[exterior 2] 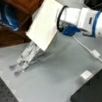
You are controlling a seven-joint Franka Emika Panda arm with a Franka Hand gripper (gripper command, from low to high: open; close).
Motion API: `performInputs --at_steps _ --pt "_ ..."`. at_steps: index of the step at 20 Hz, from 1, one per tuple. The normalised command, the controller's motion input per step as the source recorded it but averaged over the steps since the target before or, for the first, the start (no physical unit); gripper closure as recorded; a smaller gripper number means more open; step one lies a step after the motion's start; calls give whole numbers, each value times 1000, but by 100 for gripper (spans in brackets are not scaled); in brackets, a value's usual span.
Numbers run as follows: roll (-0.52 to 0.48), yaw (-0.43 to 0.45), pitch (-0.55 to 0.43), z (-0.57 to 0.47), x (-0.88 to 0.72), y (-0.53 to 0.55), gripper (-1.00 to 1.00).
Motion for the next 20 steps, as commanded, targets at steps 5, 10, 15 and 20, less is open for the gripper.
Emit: performInputs --at_steps 5,10,15,20 --pt "-335 59 -197 -440 86 -69 100" --pt "-263 -85 -167 -296 95 -62 100" --pt "-178 -45 -160 -183 203 -50 100" --pt "-144 -14 -116 -56 225 -3 100"
